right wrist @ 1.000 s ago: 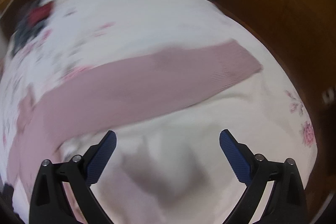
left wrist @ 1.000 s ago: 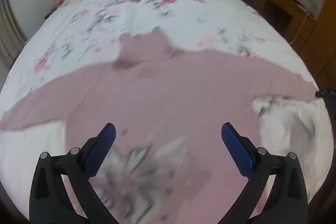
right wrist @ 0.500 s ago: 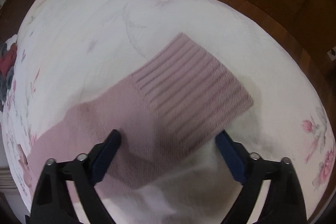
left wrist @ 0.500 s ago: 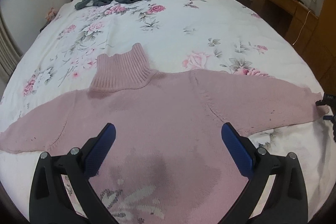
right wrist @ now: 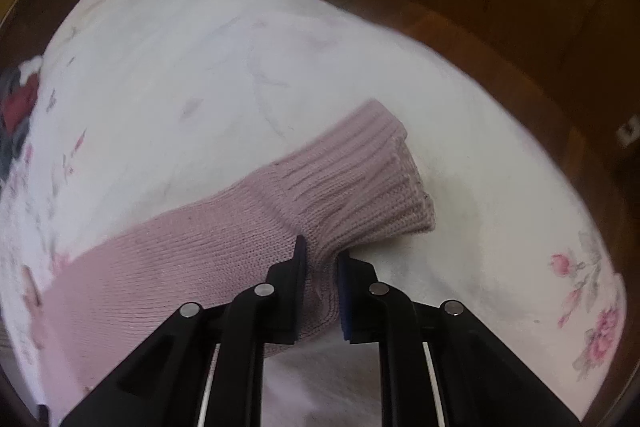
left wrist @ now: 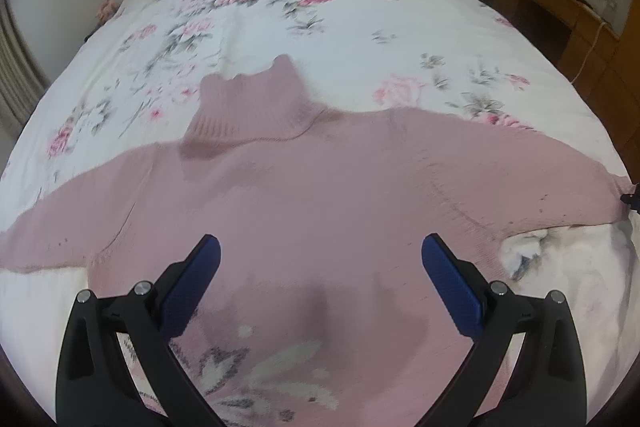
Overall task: Fold small clothes
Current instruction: 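Grasp the pink sweater's sleeve cuff with the right gripper, then fold the held sleeve across the sweater body with the right gripper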
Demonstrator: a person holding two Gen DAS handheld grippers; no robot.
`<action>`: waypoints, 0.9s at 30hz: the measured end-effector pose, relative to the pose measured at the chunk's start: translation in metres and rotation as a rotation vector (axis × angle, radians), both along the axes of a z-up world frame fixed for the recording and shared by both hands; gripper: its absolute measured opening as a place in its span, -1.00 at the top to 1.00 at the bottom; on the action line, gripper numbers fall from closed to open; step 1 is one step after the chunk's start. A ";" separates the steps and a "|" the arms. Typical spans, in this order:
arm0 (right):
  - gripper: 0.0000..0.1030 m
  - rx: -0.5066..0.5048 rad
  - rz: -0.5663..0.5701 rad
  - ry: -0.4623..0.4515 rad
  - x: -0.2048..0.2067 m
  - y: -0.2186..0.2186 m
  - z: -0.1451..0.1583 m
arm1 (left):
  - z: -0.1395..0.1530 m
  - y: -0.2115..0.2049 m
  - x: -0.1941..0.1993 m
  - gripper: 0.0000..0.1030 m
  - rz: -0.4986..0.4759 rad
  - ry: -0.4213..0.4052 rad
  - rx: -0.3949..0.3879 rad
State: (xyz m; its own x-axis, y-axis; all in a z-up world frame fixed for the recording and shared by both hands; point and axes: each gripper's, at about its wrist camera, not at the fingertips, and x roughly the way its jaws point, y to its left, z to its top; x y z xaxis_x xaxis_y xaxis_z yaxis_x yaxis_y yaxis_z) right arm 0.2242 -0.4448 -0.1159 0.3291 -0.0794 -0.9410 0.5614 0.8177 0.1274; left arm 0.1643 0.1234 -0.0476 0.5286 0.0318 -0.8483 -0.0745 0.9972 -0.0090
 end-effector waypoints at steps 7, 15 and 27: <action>0.74 0.026 0.065 -0.134 -0.008 0.047 0.043 | 0.001 0.031 -0.012 -0.94 0.027 -0.006 0.002; 0.74 0.113 0.387 -0.215 0.000 0.193 0.075 | -0.001 0.052 -0.020 -0.94 0.048 0.001 -0.027; 0.74 0.130 0.718 -0.173 0.008 0.389 0.050 | -0.005 0.074 -0.017 -0.94 0.065 0.019 -0.083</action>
